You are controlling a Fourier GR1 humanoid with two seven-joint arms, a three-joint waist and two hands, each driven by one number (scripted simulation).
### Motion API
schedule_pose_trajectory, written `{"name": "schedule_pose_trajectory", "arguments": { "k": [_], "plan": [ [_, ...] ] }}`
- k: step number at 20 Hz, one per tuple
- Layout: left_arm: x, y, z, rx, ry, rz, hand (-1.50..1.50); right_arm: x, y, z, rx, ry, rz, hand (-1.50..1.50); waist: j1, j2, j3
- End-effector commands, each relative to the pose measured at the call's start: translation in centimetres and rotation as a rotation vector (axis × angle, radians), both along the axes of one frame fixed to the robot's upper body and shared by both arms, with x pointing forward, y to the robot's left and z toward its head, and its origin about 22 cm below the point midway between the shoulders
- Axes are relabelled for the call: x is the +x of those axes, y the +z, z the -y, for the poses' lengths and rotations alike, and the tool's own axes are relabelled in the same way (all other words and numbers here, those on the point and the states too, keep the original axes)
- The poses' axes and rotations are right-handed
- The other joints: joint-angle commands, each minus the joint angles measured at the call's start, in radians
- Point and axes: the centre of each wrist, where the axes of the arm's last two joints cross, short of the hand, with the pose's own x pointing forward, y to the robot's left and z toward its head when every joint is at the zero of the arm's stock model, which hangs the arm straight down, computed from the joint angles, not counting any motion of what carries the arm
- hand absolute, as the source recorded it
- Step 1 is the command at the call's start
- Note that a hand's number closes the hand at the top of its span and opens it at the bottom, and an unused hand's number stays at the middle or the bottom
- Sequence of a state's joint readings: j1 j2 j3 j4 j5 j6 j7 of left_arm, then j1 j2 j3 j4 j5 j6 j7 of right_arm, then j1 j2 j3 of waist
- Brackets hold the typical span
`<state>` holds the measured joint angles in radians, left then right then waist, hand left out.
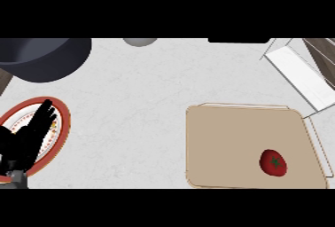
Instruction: Pick the sweet potato from the tray and place it in the tiered shelf
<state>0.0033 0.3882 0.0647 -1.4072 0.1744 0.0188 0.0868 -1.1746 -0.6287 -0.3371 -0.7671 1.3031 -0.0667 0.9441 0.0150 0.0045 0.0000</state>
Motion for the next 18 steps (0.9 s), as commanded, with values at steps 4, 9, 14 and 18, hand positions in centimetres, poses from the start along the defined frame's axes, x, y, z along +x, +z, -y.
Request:
{"name": "schedule_pose_trajectory", "arguments": {
  "k": [4, 9, 14, 18],
  "plan": [
    [0.0, -0.8, 0.5, 0.007, -0.009, 0.017, 0.0, -0.7, -2.2, 4.4, 0.079, -0.15, 0.103, 1.5, 0.003, 0.003, 0.0],
    [1.0, -0.4, 1.7, -0.011, 0.002, 0.003, 0.0, -0.9, -3.9, 6.6, 0.037, -0.107, -0.058, -1.5, -0.002, 0.0, 0.0],
    [0.6, -0.9, 0.3, -0.008, -0.008, 0.008, 0.0, -0.2, -4.9, 5.9, 0.034, -0.065, 0.072, -1.5, 0.005, 0.003, 0.0],
    [1.5, 0.3, 0.4, -0.012, -0.006, 0.013, 0.0, -0.6, -2.6, 6.1, 0.083, -0.022, 0.177, -1.5, 0.0, 0.001, 0.0]
  ]
}}
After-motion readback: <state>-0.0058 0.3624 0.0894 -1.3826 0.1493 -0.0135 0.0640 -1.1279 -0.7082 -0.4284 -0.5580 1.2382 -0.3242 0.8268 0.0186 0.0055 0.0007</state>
